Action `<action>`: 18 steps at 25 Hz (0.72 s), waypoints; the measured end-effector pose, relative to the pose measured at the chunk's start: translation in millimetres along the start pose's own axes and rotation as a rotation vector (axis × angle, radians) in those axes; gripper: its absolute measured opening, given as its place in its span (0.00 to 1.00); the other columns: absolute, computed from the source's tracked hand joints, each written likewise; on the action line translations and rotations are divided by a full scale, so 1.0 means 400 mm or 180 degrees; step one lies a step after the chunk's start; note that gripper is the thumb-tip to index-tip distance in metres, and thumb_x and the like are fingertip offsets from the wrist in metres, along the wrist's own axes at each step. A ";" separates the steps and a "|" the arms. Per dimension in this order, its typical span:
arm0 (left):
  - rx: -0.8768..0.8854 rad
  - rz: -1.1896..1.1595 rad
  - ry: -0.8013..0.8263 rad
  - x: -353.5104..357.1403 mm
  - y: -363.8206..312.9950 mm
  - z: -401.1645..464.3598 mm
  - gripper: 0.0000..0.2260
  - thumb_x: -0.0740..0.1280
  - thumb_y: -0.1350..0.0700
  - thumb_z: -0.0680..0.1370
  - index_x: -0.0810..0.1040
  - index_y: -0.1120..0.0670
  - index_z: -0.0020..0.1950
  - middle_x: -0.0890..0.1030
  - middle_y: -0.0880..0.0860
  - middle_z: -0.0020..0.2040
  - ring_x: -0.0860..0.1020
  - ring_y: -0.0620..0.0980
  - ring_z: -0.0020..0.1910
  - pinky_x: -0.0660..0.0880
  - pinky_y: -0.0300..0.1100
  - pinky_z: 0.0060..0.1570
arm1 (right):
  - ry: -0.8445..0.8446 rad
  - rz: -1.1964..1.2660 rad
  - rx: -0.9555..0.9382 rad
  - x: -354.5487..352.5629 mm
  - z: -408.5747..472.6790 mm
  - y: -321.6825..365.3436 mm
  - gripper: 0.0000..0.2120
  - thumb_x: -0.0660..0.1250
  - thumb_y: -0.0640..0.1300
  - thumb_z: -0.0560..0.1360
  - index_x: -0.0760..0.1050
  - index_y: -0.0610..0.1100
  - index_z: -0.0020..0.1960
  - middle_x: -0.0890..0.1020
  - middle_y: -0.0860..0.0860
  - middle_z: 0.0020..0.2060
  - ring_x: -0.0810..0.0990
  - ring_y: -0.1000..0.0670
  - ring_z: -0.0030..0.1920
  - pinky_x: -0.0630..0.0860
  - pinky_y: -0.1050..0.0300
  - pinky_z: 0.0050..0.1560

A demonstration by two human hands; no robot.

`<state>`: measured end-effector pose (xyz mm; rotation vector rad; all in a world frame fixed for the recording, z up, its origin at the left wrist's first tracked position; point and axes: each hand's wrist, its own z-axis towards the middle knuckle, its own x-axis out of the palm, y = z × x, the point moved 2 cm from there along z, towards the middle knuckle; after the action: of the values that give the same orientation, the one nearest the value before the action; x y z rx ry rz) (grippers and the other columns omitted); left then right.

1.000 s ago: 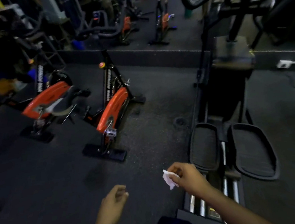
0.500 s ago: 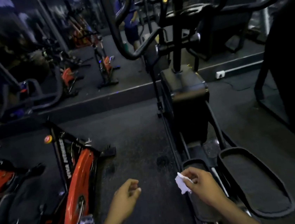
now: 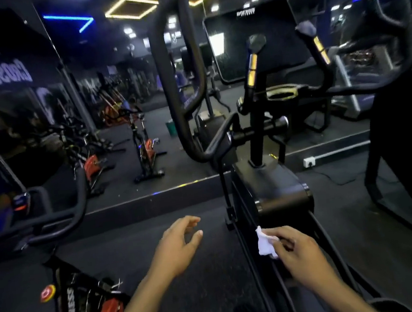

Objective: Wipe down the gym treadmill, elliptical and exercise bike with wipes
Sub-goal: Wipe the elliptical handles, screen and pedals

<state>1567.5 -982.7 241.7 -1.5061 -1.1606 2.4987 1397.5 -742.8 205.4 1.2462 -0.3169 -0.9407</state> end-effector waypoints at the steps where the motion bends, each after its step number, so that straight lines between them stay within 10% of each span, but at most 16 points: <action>1: 0.0143 0.0071 -0.0067 -0.036 0.000 0.057 0.11 0.68 0.48 0.81 0.77 0.41 0.63 0.78 0.37 0.59 0.76 0.35 0.59 0.77 0.45 0.61 | -0.0088 -0.0036 -0.0101 0.011 0.045 0.025 0.17 0.68 0.36 0.79 0.84 0.58 0.56 0.85 0.57 0.50 0.84 0.55 0.45 0.78 0.65 0.48; 9: 0.1167 0.0311 -0.0967 -0.296 -0.043 0.524 0.16 0.64 0.50 0.83 0.72 0.47 0.71 0.71 0.42 0.69 0.71 0.44 0.68 0.72 0.49 0.68 | -0.0428 -0.0217 -0.0809 0.059 0.383 0.232 0.13 0.70 0.34 0.77 0.86 0.52 0.48 0.84 0.60 0.47 0.84 0.59 0.47 0.77 0.70 0.45; 18: 0.1746 0.0359 -0.1952 -0.468 -0.313 0.923 0.30 0.56 0.51 0.86 0.45 0.54 0.84 0.41 0.49 0.84 0.37 0.41 0.81 0.41 0.44 0.80 | -0.0983 -0.1130 -0.2071 -0.072 0.884 0.509 0.11 0.72 0.40 0.77 0.83 0.52 0.56 0.83 0.62 0.44 0.82 0.57 0.44 0.76 0.69 0.45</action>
<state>1342.6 -1175.3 556.6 -0.7085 -0.3196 3.0956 1230.8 -951.6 514.8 0.5614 -0.0125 -1.4079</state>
